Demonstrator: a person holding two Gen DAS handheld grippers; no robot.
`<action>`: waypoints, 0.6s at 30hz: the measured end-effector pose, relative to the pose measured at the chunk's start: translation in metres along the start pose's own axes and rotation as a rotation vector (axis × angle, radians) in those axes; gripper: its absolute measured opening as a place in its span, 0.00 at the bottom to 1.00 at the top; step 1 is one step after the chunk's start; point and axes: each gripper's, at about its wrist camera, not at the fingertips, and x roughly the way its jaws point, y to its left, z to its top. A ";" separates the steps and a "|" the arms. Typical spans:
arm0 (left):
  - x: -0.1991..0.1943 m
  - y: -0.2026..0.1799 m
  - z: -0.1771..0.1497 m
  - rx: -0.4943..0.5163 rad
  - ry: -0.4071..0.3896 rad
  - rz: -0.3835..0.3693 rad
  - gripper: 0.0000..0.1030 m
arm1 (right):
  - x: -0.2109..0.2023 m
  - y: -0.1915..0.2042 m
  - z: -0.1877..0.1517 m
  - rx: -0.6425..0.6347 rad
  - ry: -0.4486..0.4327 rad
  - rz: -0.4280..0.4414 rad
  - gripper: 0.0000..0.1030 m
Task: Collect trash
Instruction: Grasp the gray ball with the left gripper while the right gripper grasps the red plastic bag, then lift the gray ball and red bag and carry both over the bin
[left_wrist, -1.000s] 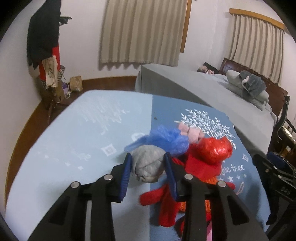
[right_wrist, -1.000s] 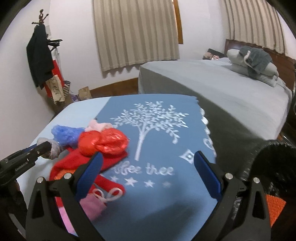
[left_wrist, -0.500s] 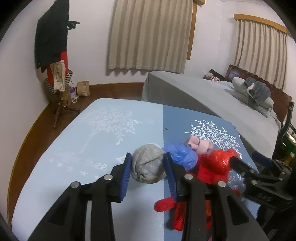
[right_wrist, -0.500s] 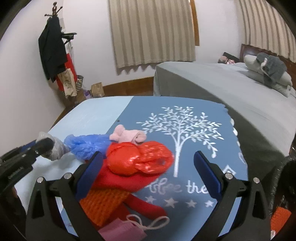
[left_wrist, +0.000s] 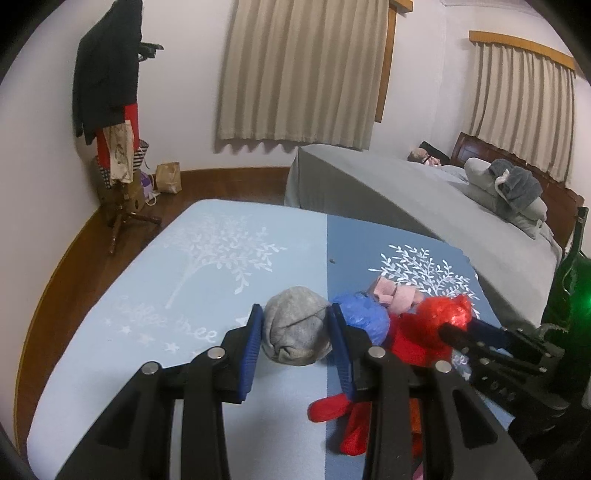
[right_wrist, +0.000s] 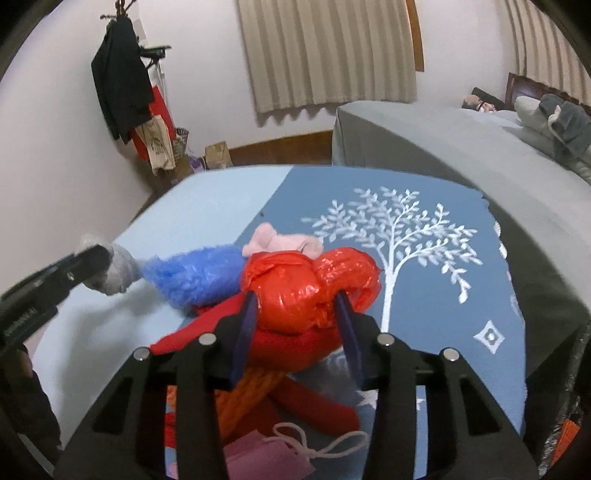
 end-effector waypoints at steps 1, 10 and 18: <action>-0.002 -0.002 0.000 0.003 -0.003 0.001 0.35 | -0.005 -0.002 0.001 0.004 -0.009 0.001 0.40; -0.026 -0.027 0.000 0.041 -0.041 -0.043 0.35 | -0.060 -0.030 -0.001 0.052 -0.090 -0.011 0.40; -0.041 -0.064 -0.001 0.086 -0.057 -0.117 0.35 | -0.100 -0.052 -0.014 0.065 -0.129 -0.060 0.40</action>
